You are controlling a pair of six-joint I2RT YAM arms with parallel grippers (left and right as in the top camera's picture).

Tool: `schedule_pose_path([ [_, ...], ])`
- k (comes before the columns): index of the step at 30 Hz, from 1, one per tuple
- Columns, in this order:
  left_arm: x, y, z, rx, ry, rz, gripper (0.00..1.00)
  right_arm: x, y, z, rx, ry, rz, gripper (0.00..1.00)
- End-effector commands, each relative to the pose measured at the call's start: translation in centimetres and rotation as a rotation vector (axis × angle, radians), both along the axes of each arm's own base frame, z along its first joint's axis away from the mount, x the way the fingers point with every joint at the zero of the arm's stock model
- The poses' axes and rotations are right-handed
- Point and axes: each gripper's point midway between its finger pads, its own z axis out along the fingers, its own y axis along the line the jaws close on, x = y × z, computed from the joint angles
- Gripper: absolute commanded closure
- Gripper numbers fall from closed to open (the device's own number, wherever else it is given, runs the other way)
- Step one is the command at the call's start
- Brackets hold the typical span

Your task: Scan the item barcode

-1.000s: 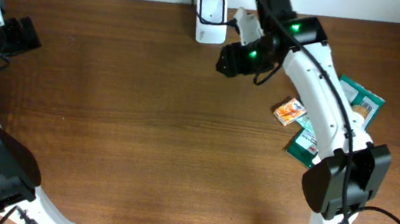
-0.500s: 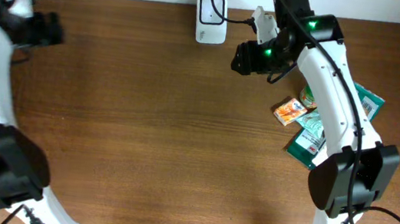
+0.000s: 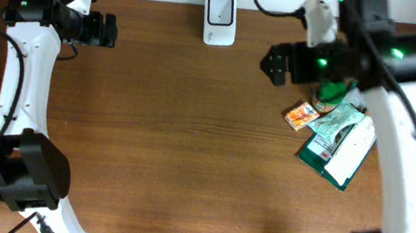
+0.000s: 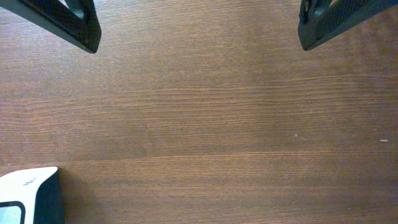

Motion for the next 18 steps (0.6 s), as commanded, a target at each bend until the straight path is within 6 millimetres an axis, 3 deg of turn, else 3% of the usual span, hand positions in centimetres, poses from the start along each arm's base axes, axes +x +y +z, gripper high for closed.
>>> schedule_pose_path([
  [1, 0.2, 0.3, 0.8, 0.018, -0.021, -0.006, 0.01, -2.3, 0.9, 2.5, 0.066, -0.032, 0.053, 0.02],
  [3, 0.2, 0.3, 0.8, 0.018, -0.021, -0.006, 0.01, -2.4, 0.7, 2.6, 0.063, -0.033, 0.048, 0.02],
  [6, 0.2, 0.3, 0.8, 0.018, -0.021, -0.006, 0.01, -2.8, -1.5, 2.4, -0.043, -0.046, -0.020, 0.02],
  [10, 0.2, 0.3, 0.8, 0.018, -0.021, -0.006, 0.01, -6.0, -4.0, 5.8, -0.113, -0.160, -0.093, 0.02],
  [14, 0.2, 0.3, 0.8, 0.018, -0.021, -0.006, 0.01, -6.3, -5.2, 8.4, -0.128, -0.441, -0.100, 0.02],
  [18, 0.2, 0.3, 0.8, 0.018, -0.021, -0.006, 0.01, -7.5, -7.6, 4.0, -0.045, -0.761, -0.176, 0.02],
])
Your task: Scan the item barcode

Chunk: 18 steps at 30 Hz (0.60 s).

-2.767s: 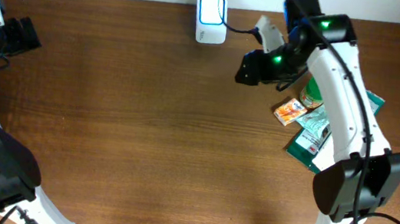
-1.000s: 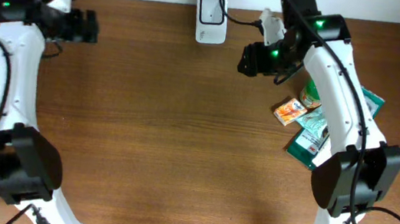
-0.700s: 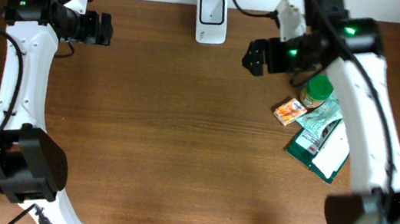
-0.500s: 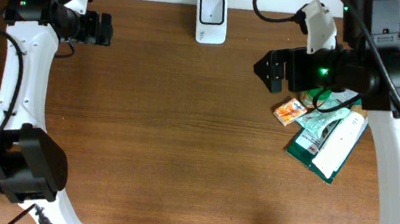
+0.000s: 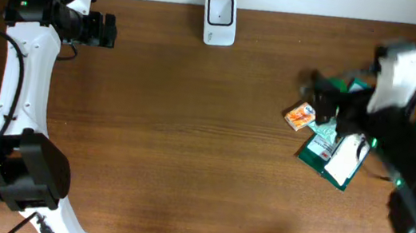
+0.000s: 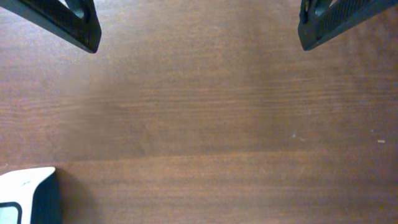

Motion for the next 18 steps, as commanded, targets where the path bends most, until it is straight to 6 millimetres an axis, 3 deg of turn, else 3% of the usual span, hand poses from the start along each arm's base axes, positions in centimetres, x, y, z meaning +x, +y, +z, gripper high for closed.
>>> schedule_pose_path([
  [1, 0.2, 0.2, 0.8, 0.013, -0.022, -0.009, 0.01, -1.8, -1.2, -5.0, 0.009, -0.133, -0.014, 0.02],
  [2, 0.2, 0.2, 0.8, 0.013, -0.021, -0.009, 0.01, -2.5, -1.5, -5.8, 0.010, -0.175, -0.023, 0.02],
  [6, 0.2, 0.3, 0.8, 0.015, -0.021, -0.008, 0.01, -5.9, -2.2, -12.4, 0.022, -0.407, -0.046, 0.02],
  [10, 0.2, 0.3, 0.8, 0.015, -0.021, -0.008, 0.01, -6.9, -2.3, -17.9, 0.023, -0.437, -0.047, 0.02],
  [16, 0.2, 0.3, 0.8, 0.015, -0.021, -0.008, 0.01, -6.9, -2.3, -21.3, 0.020, -0.376, -0.047, 0.02],
  [18, 0.2, 0.3, 0.8, 0.015, -0.021, -0.008, 0.01, -6.9, -2.3, -23.5, 0.016, -0.284, -0.047, 0.02],
])
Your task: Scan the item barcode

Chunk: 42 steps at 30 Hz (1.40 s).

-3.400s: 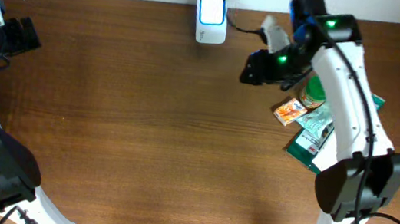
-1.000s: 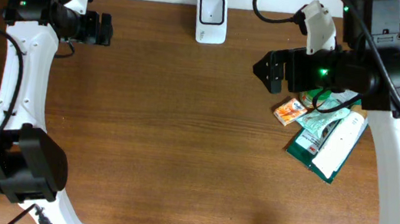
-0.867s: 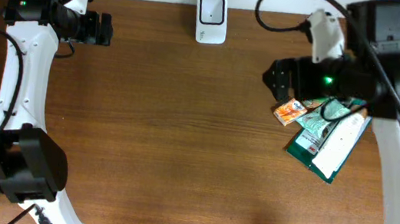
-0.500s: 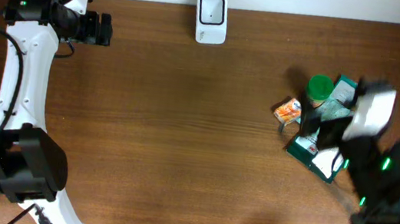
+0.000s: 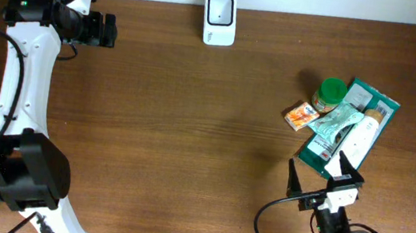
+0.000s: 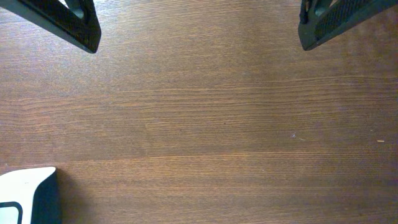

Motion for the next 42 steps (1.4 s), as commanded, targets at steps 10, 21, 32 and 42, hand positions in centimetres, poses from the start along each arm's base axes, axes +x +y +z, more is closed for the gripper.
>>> schedule_pose_path([
  [10, 0.2, 0.3, 0.8, 0.014, -0.021, -0.008, 0.01, -0.1, -0.1, -2.4, -0.006, 0.089, -0.002, 0.02],
  [21, 0.2, 0.2, 0.8, 0.014, -0.021, -0.008, 0.01, -0.1, -0.1, -2.4, -0.006, 0.089, -0.002, 0.02],
  [32, -9.9, -3.0, 15.7, 0.186, -0.648, 0.011, 0.01, -0.1, -0.1, -2.4, -0.006, 0.089, -0.002, 0.02],
  [42, -22.3, -1.9, 4.6, 0.225, -0.990, 0.067, 0.01, -0.1, -0.1, -2.4, -0.006, 0.089, -0.002, 0.02],
])
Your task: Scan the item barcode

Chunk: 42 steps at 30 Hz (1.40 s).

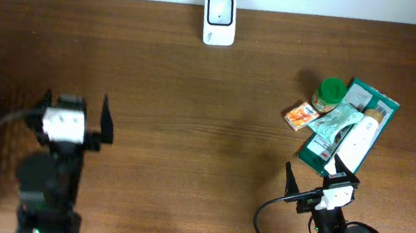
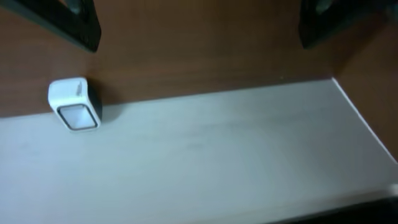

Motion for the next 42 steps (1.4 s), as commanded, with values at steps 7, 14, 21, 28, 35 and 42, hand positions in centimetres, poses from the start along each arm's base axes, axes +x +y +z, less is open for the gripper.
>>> schedule_pose_path([
  [7, -3.8, 0.2, -8.0, 0.069, -0.086, 0.017, 0.01, 0.0, -0.1, -0.2, -0.003, 0.003, -0.004, 0.02],
  [14, -4.6, 0.0, -11.9, 0.070, 0.065, 0.003, 0.01, 0.0, -0.1, -0.2, -0.003, 0.003, -0.004, 0.02],
  [21, -4.7, -0.1, -11.4, 0.071, 0.043, 0.000, 0.01, 0.0, -0.1, -0.2, -0.003, 0.003, -0.004, 0.02],
  [28, -4.7, -0.1, -11.4, 0.071, 0.043, 0.000, 0.01, 0.0, -0.1, -0.2, -0.003, 0.003, -0.004, 0.02],
  [35, -4.7, -0.1, -11.4, 0.071, 0.043, 0.000, 0.01, 0.0, -0.1, -0.2, -0.003, 0.003, -0.004, 0.02],
  [42, -4.7, -0.1, -11.4, 0.071, 0.043, 0.000, 0.01, 0.0, -0.1, -0.2, -0.003, 0.003, -0.004, 0.02],
])
